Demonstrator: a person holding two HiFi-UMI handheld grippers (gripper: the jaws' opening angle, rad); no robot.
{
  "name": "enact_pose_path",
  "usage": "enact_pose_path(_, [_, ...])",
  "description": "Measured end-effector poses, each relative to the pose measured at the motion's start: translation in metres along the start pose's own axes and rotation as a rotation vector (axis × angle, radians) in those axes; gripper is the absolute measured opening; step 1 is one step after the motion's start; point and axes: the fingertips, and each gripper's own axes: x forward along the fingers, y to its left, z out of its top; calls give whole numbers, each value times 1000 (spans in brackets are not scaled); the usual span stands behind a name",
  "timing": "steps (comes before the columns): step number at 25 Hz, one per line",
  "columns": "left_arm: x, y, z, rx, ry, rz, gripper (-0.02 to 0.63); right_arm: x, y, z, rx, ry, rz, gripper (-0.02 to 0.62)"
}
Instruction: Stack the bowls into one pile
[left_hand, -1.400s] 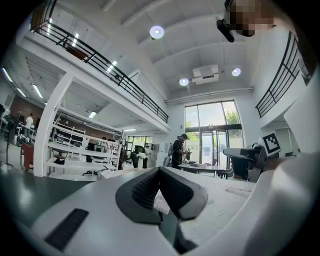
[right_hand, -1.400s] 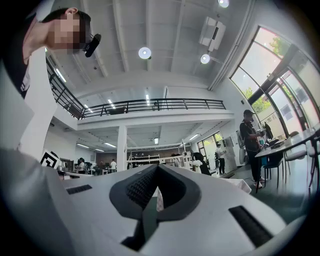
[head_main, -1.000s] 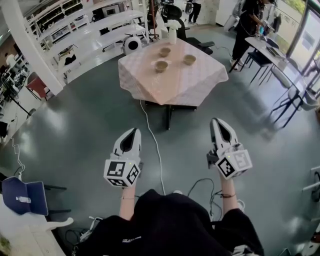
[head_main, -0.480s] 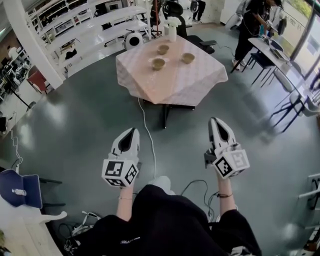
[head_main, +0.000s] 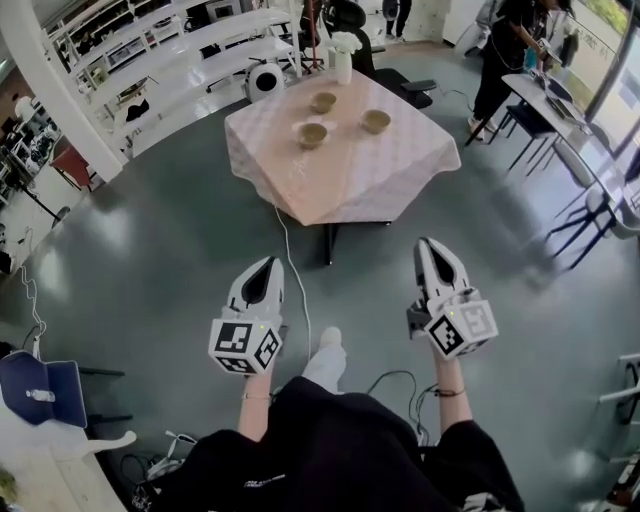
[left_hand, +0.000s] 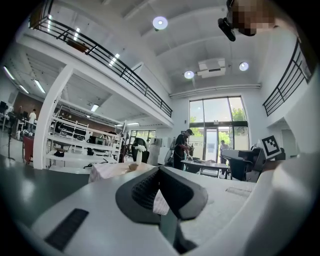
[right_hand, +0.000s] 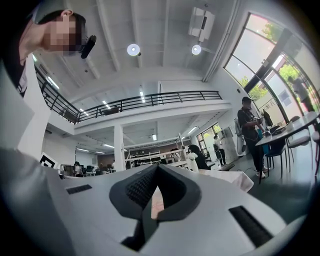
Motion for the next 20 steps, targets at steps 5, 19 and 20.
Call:
enact_pose_path(5, [57,22,1,-16,9,-12,-3,55,-27,-8,15,25,3,-8])
enact_pose_path(19, [197,81,6,-36,31,-83,-3,189,-86,-22,19,58,-28,-8])
enact_pose_path(20, [203,84,5,-42,35,-83,-3,195,-89,-24,20,60,-32,-8])
